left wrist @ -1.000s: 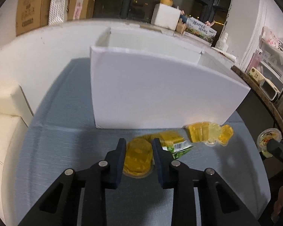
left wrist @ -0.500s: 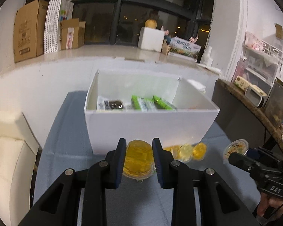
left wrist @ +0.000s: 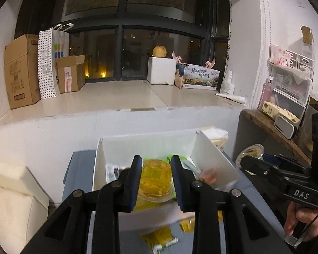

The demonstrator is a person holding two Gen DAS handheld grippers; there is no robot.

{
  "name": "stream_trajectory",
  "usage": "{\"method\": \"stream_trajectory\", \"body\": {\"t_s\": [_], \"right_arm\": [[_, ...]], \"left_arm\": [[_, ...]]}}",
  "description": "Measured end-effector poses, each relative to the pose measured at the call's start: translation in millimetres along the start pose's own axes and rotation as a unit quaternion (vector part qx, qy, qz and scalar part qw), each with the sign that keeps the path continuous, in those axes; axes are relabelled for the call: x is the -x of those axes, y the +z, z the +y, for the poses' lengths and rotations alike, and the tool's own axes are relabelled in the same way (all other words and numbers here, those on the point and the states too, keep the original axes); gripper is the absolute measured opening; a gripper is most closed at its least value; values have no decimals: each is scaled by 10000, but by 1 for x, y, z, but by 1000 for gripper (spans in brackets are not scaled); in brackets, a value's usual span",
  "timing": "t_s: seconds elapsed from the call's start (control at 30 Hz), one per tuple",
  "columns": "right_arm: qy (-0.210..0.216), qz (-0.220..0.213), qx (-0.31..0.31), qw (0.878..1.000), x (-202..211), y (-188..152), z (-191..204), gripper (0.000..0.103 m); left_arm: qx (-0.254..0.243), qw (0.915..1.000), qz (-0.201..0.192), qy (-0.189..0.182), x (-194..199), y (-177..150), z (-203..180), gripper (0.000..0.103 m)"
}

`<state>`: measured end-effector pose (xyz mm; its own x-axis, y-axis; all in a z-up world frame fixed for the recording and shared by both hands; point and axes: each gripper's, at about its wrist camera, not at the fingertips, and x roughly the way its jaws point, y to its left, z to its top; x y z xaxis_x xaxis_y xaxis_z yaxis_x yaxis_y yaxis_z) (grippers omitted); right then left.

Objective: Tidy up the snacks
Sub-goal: 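Carry both jelly cups into the white box and release them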

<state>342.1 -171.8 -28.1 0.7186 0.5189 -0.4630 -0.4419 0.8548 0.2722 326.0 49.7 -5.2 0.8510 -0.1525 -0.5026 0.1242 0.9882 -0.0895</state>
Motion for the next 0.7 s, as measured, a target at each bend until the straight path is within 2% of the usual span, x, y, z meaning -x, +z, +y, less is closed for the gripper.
{"method": "stream_trajectory", "body": {"t_s": [0.2,0.37,0.4,0.43,0.47,0.5,0.53,0.6,0.7], "right_arm": [[-13,175,10,9998,-43,18,-16,49],[-165,428,14,9989,-75,14,-30,49],[-180,459,-9,9988,-80,13,-33,49],[-156,511,-93,9985,-86,11,-37,50],[-168,540,-155,9983,-89,11,-40,65],[-180,553,-217,9981,-90,10,-43,79],[-151,462,-269,9985,-89,9,-46,94],[-185,318,-251,9990,-85,7,-47,94],[-179,408,-259,9987,-86,4,-48,101]], "left_arm": [[-83,9998,168,87,-44,20,8,32],[-152,9986,456,212,-81,12,16,32],[-189,9981,461,355,-86,9,17,33],[-232,9975,463,482,-89,7,17,46],[-238,9968,544,535,-95,4,18,59],[-201,9966,588,543,-98,2,20,93],[-165,9970,532,535,-98,0,21,103],[-180,9972,492,525,-98,-4,22,103],[-205,9964,634,534,-102,-8,22,103]]}}
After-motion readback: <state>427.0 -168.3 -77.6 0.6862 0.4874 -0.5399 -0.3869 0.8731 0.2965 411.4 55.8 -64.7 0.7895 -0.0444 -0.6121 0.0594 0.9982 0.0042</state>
